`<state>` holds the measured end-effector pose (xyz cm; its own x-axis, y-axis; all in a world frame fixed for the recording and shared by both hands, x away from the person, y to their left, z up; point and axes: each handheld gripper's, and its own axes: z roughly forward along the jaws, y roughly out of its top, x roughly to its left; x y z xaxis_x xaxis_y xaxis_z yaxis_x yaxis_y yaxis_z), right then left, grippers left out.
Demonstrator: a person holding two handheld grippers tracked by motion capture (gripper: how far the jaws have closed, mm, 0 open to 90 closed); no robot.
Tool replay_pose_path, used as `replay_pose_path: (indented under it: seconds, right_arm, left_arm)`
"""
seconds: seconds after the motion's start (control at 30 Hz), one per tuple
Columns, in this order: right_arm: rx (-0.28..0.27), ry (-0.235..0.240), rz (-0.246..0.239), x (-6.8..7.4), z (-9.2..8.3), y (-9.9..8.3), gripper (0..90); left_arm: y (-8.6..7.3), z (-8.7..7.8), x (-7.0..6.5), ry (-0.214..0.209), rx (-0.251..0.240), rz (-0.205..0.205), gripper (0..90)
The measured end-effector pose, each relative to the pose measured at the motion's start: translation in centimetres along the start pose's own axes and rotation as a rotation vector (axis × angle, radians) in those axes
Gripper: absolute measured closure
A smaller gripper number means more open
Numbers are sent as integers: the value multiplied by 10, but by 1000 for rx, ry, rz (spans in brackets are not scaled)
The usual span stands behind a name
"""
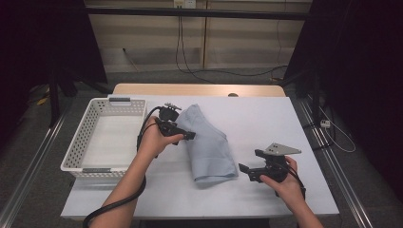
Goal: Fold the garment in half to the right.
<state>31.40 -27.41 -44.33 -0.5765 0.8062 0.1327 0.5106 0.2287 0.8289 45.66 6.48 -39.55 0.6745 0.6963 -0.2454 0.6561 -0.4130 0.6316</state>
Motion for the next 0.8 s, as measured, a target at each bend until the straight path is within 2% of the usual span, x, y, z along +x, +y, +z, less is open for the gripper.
replay_pose_path:
  seconds: [0.1, 0.4, 0.53, 0.8]
  right_arm:
    - [-2, -1, 8, -2, -2, -1, 98]
    - [-15, 3, 7, -2, -5, -1, 92]
    - [-7, 11, 2, 0, -4, -2, 92]
    - [-19, 4, 3, -2, -7, -1, 91]
  left_arm:
    - [-2, 2, -1, -9, 5, -2, 95]
    - [-6, 1, -9, 16, 5, 20, 88]
    - [-10, -1, -11, 13, 10, 25, 83]
    - [-15, -3, -13, 7, 0, -4, 81]
